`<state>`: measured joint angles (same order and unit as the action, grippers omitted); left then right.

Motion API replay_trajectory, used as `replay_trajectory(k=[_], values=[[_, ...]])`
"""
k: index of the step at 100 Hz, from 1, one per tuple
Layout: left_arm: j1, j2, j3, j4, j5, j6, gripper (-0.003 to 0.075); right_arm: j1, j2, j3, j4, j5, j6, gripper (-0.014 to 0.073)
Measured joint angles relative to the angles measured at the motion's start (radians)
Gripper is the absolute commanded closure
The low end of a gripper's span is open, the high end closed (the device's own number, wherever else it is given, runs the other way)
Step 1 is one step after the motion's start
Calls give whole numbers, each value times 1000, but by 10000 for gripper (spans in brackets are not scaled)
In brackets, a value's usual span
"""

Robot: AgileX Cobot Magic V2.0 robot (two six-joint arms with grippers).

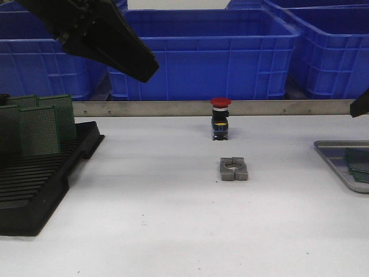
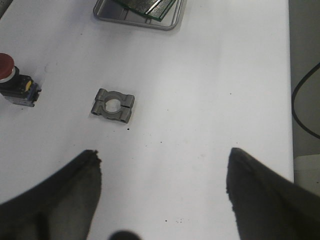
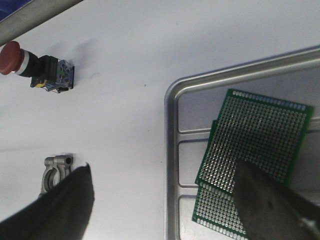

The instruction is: Place circuit board on tray

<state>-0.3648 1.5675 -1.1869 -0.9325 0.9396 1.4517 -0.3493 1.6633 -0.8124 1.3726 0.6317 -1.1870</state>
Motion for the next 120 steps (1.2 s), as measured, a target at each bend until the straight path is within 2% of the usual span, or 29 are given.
replay_trajectory(k=[8, 15, 40, 73, 82, 102, 120], values=[[0, 0, 0, 0, 0, -2, 743, 0, 0, 0, 0, 16, -9, 452], [7, 0, 0, 0, 0, -6, 741, 0, 0, 0, 0, 44, -29, 665], [109, 0, 0, 0, 29, -104, 741, 23, -57, 0, 4, 120, -172, 653], [234, -110, 15, 4, 15, -206, 741, 166, -261, 50, 8, -7, -197, 653], [239, -192, 60, 4, -57, -238, 741, 220, -355, 96, 9, -67, -197, 653], [239, -398, 212, -10, -294, -288, 741, 348, -595, 219, 15, -295, -199, 653], [239, -594, 374, -73, -500, -292, 741, 384, -817, 327, 22, -445, -199, 653]])
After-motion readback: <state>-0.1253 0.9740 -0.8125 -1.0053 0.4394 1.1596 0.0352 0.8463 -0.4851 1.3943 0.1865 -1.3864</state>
